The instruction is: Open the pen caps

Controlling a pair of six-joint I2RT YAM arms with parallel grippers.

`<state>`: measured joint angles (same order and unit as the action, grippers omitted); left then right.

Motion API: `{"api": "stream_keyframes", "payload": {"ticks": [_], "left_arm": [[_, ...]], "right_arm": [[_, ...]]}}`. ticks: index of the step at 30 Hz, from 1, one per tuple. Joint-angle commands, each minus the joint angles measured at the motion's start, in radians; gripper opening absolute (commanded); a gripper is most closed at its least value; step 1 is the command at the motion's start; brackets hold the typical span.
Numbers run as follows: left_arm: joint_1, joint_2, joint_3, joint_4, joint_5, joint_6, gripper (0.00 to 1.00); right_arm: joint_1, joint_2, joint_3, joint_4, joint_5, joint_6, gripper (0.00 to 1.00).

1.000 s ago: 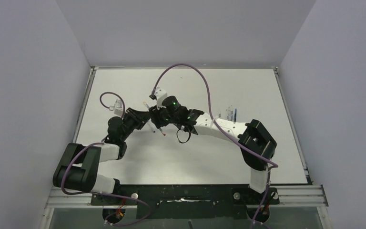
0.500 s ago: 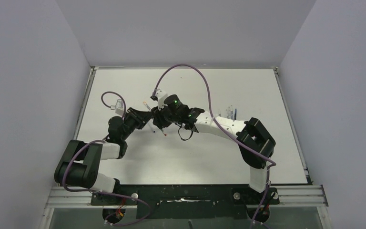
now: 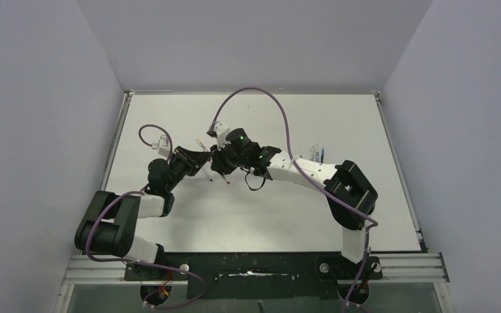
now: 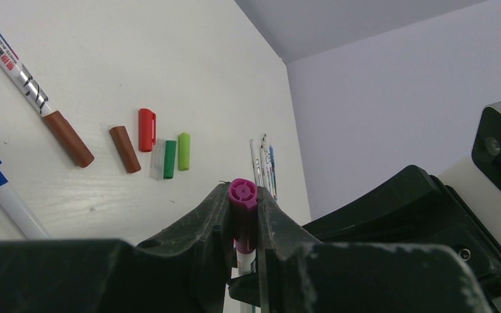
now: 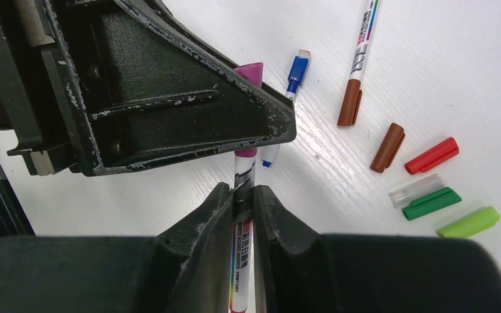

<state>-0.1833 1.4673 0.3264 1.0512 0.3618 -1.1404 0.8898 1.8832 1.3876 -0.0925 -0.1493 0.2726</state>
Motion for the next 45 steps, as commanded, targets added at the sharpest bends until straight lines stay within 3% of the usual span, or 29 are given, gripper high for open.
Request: {"api": "stream_keyframes", "payload": {"ticks": [1, 24, 45], "left_arm": [[0.002, -0.002, 0.039, 0.083, 0.02, 0.007, 0.01], [0.031, -0.046, -0.002, 0.073, -0.042, 0.034, 0.01], [0.062, -0.119, -0.046, 0.038, -0.104, 0.054, 0.01]], "right_arm": [[-0.003, -0.014, -0.012, 0.006, -0.009, 0.0, 0.02], [0.127, -0.318, -0.429, 0.108, 0.014, 0.145, 0.0], [0.279, -0.506, -0.595, 0.063, 0.187, 0.246, 0.0]]}}
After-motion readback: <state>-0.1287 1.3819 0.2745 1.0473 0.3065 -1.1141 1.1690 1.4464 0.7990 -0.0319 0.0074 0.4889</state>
